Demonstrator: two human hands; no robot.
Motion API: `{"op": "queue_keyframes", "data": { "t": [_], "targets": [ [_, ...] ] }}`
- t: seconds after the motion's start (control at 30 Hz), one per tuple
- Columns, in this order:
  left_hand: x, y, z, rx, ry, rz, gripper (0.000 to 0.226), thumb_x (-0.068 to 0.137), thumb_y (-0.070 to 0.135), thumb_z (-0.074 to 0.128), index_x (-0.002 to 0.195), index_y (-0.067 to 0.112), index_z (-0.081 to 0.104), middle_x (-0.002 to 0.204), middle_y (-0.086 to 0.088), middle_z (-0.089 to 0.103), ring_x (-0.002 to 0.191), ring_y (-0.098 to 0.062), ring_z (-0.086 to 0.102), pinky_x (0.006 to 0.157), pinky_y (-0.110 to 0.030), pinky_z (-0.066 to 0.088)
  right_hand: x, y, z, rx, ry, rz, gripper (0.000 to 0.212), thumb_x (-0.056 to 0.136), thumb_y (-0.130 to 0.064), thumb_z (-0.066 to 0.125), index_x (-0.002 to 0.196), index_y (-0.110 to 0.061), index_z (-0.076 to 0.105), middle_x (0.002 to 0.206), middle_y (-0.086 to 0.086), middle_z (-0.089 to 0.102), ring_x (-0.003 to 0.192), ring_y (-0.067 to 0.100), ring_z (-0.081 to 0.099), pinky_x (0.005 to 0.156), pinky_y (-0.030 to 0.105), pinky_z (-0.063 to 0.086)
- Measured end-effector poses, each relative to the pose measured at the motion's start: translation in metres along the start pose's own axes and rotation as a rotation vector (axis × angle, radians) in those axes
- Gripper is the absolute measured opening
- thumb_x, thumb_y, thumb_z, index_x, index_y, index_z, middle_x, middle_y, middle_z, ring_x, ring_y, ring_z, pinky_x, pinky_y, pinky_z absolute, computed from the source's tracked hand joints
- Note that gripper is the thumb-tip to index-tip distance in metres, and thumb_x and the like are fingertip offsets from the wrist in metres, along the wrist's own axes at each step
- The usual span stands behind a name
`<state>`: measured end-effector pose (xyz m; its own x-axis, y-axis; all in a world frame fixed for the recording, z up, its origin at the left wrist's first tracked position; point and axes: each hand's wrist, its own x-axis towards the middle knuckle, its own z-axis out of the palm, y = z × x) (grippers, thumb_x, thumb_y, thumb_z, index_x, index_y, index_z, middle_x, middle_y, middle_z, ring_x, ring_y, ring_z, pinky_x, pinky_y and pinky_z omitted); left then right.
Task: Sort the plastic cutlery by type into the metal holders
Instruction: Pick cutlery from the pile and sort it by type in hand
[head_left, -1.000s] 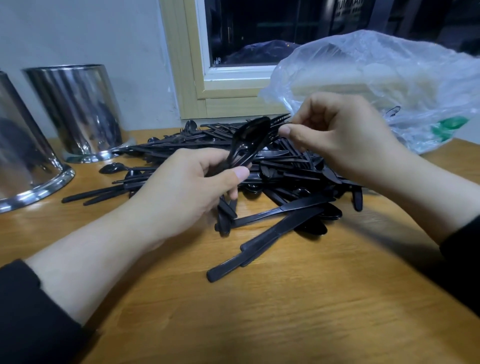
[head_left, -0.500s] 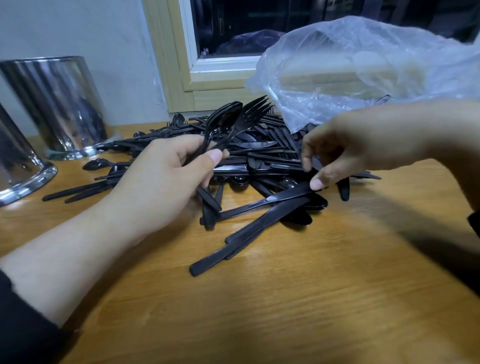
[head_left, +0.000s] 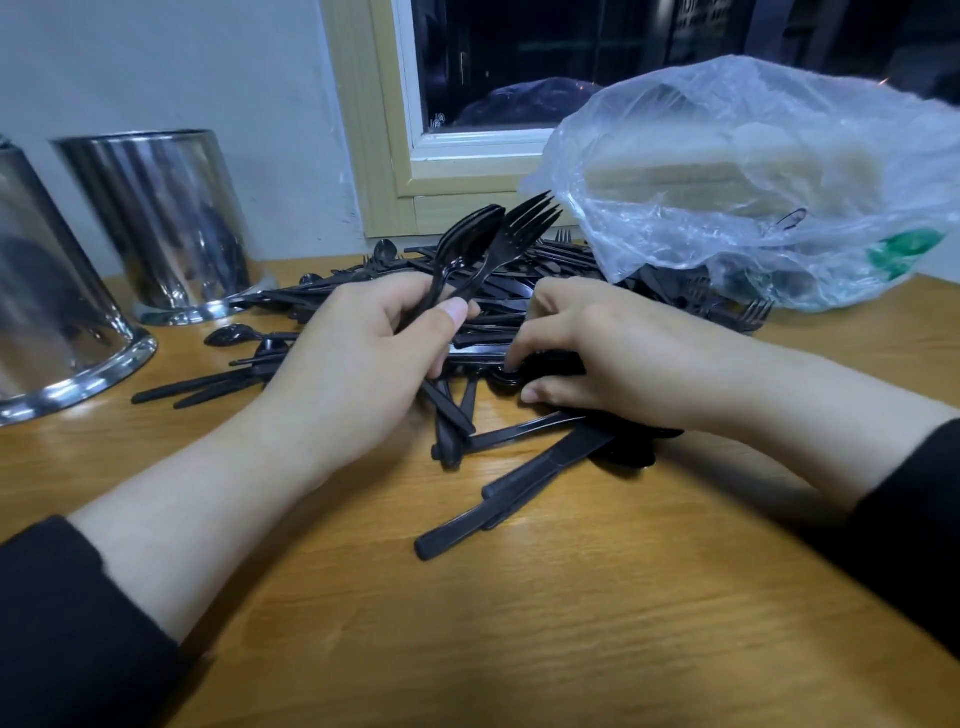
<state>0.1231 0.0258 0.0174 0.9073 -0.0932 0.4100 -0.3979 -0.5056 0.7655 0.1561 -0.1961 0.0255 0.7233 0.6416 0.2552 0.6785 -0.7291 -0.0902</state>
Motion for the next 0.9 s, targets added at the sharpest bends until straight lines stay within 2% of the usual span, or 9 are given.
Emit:
{"op": "queue_keyframes", "data": {
  "t": [0.17, 0.27, 0.37, 0.5, 0.57, 0.63, 0.7, 0.8, 0.9],
  "targets": [
    [0.0, 0.001, -0.001, -0.005, -0.016, 0.011, 0.025, 0.103, 0.032, 0.054, 0.095, 0.016, 0.072, 0.059, 0.006, 0.056, 0.047, 0.001, 0.046, 0.051, -0.013, 0.034, 0.006, -0.001, 0.011, -0.063, 0.107, -0.064, 0.013, 0.086, -0.038, 0.076, 0.096, -0.031, 0.075, 0.095, -0.009, 0.046, 0.092, 0.014, 0.045, 0.081, 0.041, 0.047],
    [0.0, 0.002, -0.002, -0.028, -0.005, 0.012, 0.029, 0.103, 0.032, 0.054, 0.096, 0.008, 0.071, 0.06, 0.005, 0.057, 0.048, 0.001, 0.047, 0.054, -0.017, 0.035, 0.003, -0.003, 0.008, -0.033, 0.184, -0.116, 0.012, 0.088, -0.036, 0.072, 0.094, -0.025, 0.075, 0.095, -0.007, 0.049, 0.092, 0.015, 0.048, 0.082, 0.035, 0.045],
    [0.001, 0.001, -0.004, -0.052, 0.022, 0.018, 0.036, 0.101, 0.038, 0.056, 0.095, 0.006, 0.07, 0.062, -0.005, 0.057, 0.048, -0.009, 0.043, 0.055, -0.027, 0.034, -0.002, -0.01, -0.002, 0.143, 0.286, -0.129, 0.013, 0.091, -0.034, 0.068, 0.093, -0.021, 0.072, 0.096, -0.007, 0.053, 0.092, 0.014, 0.053, 0.081, 0.026, 0.042],
    [0.002, 0.001, -0.006, -0.067, 0.096, 0.043, 0.04, 0.099, 0.042, 0.054, 0.089, 0.005, 0.067, 0.069, -0.017, 0.058, 0.049, -0.013, 0.043, 0.058, -0.032, 0.033, -0.006, -0.015, -0.011, 0.41, 0.413, -0.132, 0.01, 0.091, -0.024, 0.071, 0.085, -0.02, 0.065, 0.091, 0.0, 0.065, 0.087, 0.02, 0.063, 0.079, 0.031, 0.048],
    [0.002, 0.001, -0.007, -0.071, 0.126, 0.04, 0.037, 0.102, 0.037, 0.054, 0.09, 0.006, 0.067, 0.068, -0.014, 0.058, 0.051, -0.013, 0.045, 0.058, -0.032, 0.035, -0.008, -0.018, -0.015, 0.615, 0.481, -0.064, 0.01, 0.09, -0.026, 0.071, 0.082, -0.023, 0.065, 0.084, -0.002, 0.07, 0.075, 0.014, 0.063, 0.07, 0.027, 0.048],
    [0.001, 0.002, -0.008, -0.069, 0.145, 0.044, 0.034, 0.103, 0.036, 0.053, 0.094, 0.006, 0.069, 0.066, -0.007, 0.058, 0.053, -0.013, 0.047, 0.058, -0.033, 0.037, -0.009, -0.019, -0.017, 0.741, 0.556, 0.01, 0.016, 0.092, -0.018, 0.071, 0.08, -0.024, 0.064, 0.071, -0.01, 0.065, 0.062, 0.003, 0.054, 0.06, 0.015, 0.043],
    [0.001, 0.003, -0.008, -0.065, 0.153, 0.051, 0.033, 0.103, 0.035, 0.053, 0.096, 0.007, 0.069, 0.065, -0.003, 0.058, 0.054, -0.013, 0.049, 0.059, -0.034, 0.04, -0.008, -0.019, -0.018, 0.8, 0.615, 0.061, 0.02, 0.094, -0.012, 0.068, 0.078, -0.023, 0.063, 0.066, -0.012, 0.063, 0.06, -0.003, 0.055, 0.06, 0.01, 0.042],
    [0.0, 0.004, -0.007, -0.061, 0.144, 0.06, 0.03, 0.104, 0.032, 0.052, 0.097, 0.008, 0.069, 0.067, -0.004, 0.06, 0.054, -0.014, 0.054, 0.059, -0.037, 0.048, -0.005, -0.019, -0.019, 0.962, 0.682, 0.126, 0.023, 0.095, -0.01, 0.066, 0.075, -0.022, 0.064, 0.068, -0.012, 0.067, 0.065, 0.002, 0.064, 0.064, 0.012, 0.049],
    [-0.002, 0.007, -0.007, -0.072, 0.134, 0.069, 0.026, 0.105, 0.028, 0.052, 0.099, 0.01, 0.07, 0.069, 0.002, 0.064, 0.06, -0.014, 0.064, 0.074, -0.042, 0.059, -0.004, -0.021, -0.02, 1.139, 0.715, 0.159, 0.022, 0.097, -0.008, 0.062, 0.076, -0.015, 0.063, 0.067, -0.009, 0.067, 0.073, 0.008, 0.069, 0.071, 0.022, 0.057]
  ]
}}
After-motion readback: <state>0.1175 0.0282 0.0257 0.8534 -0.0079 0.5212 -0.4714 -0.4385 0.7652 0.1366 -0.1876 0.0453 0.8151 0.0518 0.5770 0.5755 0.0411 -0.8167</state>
